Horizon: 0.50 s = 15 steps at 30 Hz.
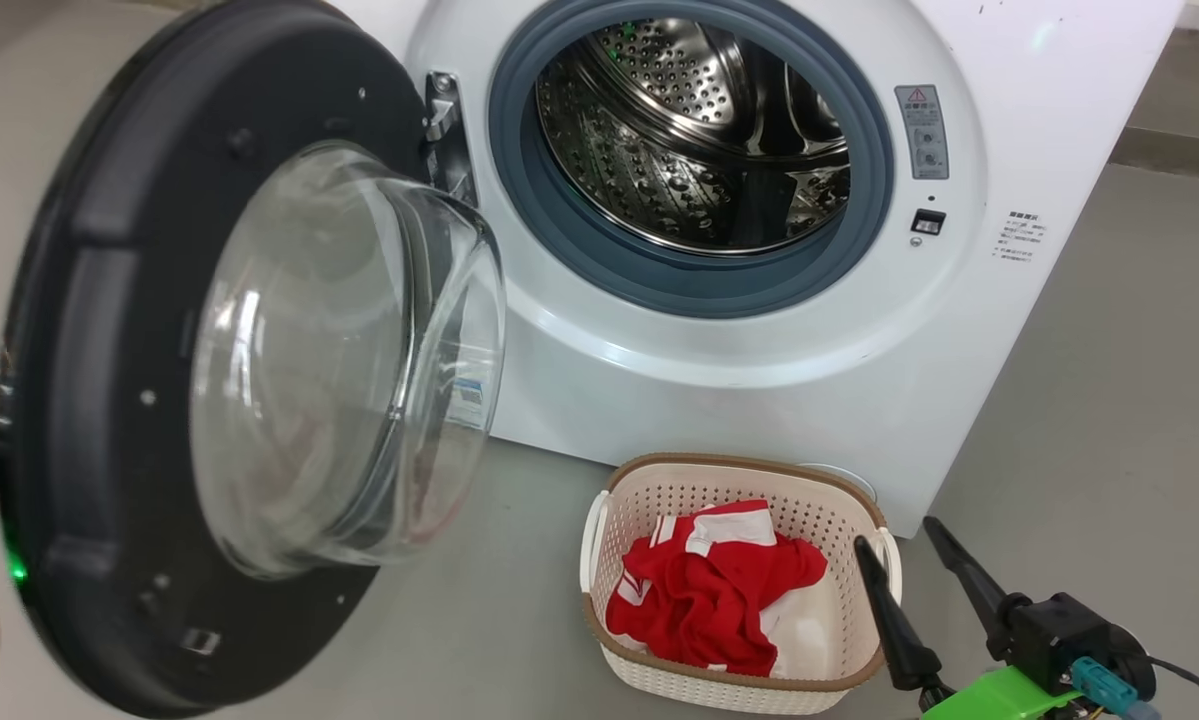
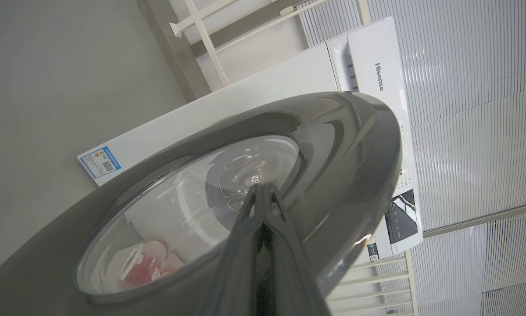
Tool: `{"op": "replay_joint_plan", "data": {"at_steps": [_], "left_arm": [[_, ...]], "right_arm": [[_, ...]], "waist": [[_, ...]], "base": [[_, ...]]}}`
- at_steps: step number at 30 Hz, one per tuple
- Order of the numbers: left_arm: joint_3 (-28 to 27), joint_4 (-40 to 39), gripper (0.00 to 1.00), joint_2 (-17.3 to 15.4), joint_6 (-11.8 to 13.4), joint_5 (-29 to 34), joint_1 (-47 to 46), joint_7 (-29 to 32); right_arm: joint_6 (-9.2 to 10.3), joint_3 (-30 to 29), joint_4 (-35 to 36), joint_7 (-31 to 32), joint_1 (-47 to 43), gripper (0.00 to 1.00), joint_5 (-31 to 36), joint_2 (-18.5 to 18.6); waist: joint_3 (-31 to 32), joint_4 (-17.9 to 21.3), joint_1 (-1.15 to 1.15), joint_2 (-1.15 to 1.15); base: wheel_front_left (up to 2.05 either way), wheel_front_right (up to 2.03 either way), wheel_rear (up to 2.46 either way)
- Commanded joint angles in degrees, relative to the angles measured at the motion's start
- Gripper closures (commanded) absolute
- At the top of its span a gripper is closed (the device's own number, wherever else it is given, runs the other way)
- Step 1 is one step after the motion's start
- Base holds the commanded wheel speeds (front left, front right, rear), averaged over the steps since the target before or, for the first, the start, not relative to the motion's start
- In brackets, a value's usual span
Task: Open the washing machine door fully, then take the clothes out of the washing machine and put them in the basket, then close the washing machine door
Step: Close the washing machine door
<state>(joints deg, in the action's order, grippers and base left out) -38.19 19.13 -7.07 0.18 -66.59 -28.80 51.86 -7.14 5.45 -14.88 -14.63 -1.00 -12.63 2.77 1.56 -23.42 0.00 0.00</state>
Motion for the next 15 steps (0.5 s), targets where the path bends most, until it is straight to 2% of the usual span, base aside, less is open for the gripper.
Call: {"op": "replay_joint_plan", "data": {"at_steps": [1,7,15], "left_arm": [[0.37,-3.45,1.0,-0.47,0.55,-0.3,0.99,1.45],[1.87,-14.15,1.0,3.12,4.5,-2.97,5.39,4.13],[6.23,-23.39,1.0,4.13,8.55,-7.12,10.83,4.33]], "right_arm": [[-0.35,0.64,1.14,-0.37,1.42,0.0,-0.7,0.19],[-0.35,-0.23,0.91,-0.37,1.49,0.0,-0.91,0.14],[-0.35,0.18,0.61,-0.37,2.03,0.0,-1.66,0.12]], "waist": [[-0.06,0.13,0.0,0.0],[-0.24,0.63,0.0,0.0],[-0.15,2.62,0.0,0.0]], "base": [[0.0,0.0,0.0],[0.0,0.0,0.0],[0.0,0.0,0.0]]}}
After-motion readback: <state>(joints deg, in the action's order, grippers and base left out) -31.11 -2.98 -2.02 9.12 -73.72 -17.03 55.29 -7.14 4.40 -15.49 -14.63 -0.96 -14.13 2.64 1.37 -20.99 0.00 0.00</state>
